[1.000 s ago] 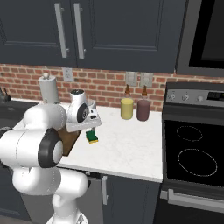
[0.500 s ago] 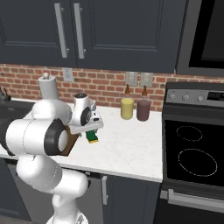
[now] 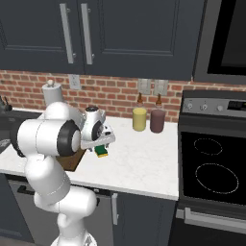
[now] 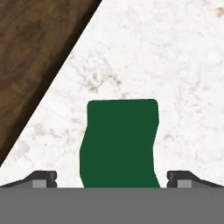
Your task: Pick up the sponge from the counter and clean the cutting board by briefly scrubbing or pressing down on the cutting board. Once finished, release the sponge.
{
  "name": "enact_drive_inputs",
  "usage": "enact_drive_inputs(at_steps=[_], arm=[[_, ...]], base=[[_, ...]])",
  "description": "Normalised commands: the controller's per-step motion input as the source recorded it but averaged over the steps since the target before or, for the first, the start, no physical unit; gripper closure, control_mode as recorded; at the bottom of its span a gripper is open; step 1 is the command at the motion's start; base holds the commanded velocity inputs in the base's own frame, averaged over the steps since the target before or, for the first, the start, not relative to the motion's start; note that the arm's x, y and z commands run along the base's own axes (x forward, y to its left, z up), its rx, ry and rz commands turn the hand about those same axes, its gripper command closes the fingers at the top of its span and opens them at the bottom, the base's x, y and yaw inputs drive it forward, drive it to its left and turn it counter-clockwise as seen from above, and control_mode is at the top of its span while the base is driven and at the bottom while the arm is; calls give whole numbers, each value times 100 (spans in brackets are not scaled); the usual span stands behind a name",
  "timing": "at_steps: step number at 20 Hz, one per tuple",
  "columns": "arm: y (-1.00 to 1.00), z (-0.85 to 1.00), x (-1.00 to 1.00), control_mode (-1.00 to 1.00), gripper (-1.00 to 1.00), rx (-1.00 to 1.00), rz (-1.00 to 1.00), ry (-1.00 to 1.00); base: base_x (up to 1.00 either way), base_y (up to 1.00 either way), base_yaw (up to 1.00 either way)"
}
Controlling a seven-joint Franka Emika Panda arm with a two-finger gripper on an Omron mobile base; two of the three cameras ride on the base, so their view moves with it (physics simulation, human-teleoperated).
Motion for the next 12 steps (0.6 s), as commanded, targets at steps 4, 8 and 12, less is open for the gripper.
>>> enact_drive_inputs(at_steps=[4,8,12], arm=[[0,-29,23,-100,-100,0,2,0],[0,-35,14,-100,-100,0,2,0],[0,-49,2,-100,100,0,0,0]], base=[[0,0,0],[0,0,0],[0,0,0]])
